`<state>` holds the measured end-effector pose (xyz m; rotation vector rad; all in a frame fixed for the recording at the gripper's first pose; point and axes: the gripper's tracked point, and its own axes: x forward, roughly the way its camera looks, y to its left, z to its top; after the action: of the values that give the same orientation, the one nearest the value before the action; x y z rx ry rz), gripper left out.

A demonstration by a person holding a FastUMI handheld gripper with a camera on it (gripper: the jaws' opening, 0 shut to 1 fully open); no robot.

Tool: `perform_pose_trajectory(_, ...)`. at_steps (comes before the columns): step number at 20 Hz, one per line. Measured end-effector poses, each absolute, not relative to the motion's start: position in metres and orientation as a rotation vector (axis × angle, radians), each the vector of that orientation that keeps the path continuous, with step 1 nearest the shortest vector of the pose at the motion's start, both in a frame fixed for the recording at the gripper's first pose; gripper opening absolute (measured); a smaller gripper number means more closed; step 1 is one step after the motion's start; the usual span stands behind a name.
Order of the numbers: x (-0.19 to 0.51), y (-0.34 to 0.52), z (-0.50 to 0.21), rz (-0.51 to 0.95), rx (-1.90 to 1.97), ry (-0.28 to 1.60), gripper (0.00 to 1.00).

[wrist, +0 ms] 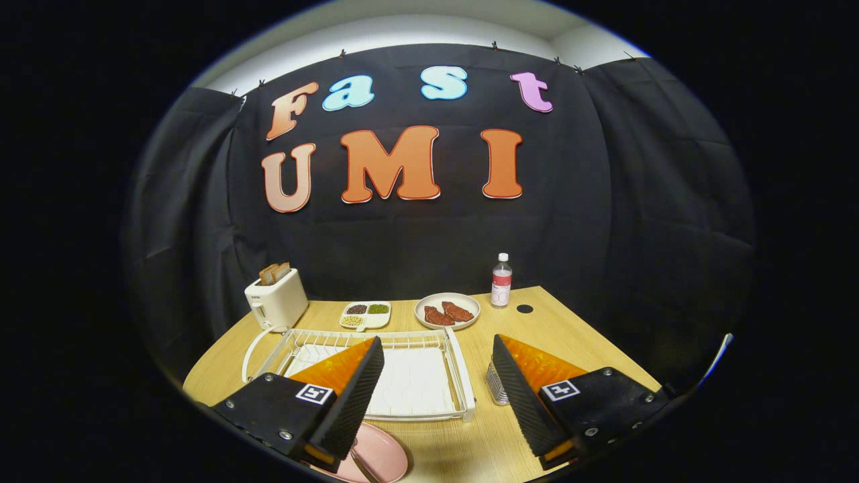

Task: Take the plate from the dish rack, then take the spoon from the basket and place it into the plate.

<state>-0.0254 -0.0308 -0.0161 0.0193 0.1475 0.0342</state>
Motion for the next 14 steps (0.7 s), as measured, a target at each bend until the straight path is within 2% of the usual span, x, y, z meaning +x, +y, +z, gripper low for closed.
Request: perform_pose_trajectory(14, -0.032, -0.054, -0.020, -0.008, 0.046, 0.152, 0.97)
